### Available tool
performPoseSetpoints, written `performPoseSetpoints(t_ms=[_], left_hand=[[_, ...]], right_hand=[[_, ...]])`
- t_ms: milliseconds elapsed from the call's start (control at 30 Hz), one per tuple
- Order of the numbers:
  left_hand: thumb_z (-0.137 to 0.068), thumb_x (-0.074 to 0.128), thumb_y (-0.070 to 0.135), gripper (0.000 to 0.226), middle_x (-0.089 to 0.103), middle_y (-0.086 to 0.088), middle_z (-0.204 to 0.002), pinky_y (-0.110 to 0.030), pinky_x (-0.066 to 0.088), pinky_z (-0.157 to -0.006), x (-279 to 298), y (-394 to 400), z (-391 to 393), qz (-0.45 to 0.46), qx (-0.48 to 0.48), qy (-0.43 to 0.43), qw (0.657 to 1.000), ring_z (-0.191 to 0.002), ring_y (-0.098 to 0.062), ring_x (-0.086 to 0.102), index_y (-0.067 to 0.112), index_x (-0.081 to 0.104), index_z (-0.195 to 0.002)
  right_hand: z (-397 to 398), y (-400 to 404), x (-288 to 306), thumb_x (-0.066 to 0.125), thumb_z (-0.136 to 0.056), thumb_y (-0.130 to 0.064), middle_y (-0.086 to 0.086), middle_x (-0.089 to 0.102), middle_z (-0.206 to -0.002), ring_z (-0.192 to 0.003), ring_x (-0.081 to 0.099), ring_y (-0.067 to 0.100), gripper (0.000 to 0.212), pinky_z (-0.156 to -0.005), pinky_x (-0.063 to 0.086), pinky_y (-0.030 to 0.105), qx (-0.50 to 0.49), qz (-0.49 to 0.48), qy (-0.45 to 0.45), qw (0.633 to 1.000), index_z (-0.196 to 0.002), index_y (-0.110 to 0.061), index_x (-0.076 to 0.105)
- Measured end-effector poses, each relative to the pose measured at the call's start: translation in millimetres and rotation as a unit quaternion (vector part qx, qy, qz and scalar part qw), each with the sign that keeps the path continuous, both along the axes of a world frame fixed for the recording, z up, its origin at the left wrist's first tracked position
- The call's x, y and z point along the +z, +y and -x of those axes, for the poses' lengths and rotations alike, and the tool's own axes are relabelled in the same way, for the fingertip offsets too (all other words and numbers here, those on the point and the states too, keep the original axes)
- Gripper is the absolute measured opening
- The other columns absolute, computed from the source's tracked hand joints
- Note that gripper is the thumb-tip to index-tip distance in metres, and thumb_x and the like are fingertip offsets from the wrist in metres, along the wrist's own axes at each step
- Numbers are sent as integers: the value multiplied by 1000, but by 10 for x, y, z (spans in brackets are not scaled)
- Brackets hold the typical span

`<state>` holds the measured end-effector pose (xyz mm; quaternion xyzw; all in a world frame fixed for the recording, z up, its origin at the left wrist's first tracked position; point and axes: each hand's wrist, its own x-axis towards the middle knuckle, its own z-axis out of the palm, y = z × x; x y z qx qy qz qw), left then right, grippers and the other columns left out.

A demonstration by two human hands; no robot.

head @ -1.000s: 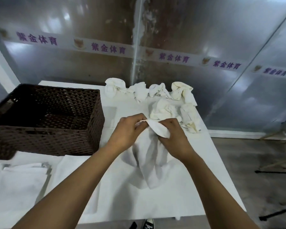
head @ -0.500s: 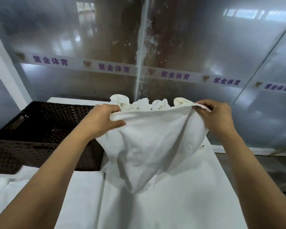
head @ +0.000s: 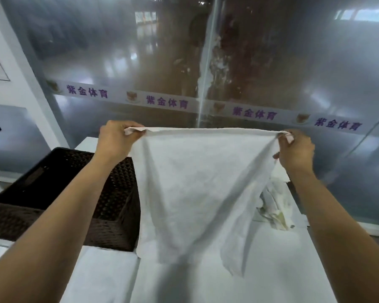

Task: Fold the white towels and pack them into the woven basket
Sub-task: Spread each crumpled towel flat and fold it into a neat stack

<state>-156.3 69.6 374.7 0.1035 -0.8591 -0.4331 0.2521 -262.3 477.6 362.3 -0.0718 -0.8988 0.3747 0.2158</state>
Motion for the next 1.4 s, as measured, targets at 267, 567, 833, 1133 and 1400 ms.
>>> performPoseSetpoints(t_ms=[267,567,833,1133,1400], left_hand=[[-98,65,17,11,65,7,-88,-41,62,-81,560,167,1014,-368,16,139,919,-93,-12,64,18,67,-87],[-97,63,20,17,68,8,-95,-44,59,-90,760,347,921,-275,-56,230,932,-102,-12,63,31,74,-89],[-102,58,18,18,72,13,-93,-42,57,-96,-27,440,141,-300,-53,148,941,-102,-10,67,27,71,-95],[-105,53,22,20,72,-2,-111,-46,53,-99,-1530,619,-1366,-232,-98,-7,968,-108,-21,66,18,73,-107],[-107,47,25,28,73,8,-103,-51,54,-89,-2432,907,-2579,-218,-123,-161,955,-95,-15,64,30,75,-106]], right_hand=[[986,-172,774,62,-94,-21,4,68,-83,-62,67,7,14,-67,61,32,45,287,137,947,-82,-26,57],[763,268,1066,63,-87,-32,-1,65,-79,-72,63,17,8,-68,56,37,59,274,268,922,-82,-32,58],[-129,343,353,59,-93,-33,6,64,-87,-77,60,13,4,-73,54,29,80,261,244,931,-90,-31,58],[-1698,679,-1183,64,-97,-33,6,68,-94,-87,62,13,2,-81,50,27,0,206,163,965,-95,-34,66],[-2941,980,-2292,55,-102,-23,3,65,-103,-94,58,16,8,-83,47,34,-20,216,-18,976,-105,-19,61]])
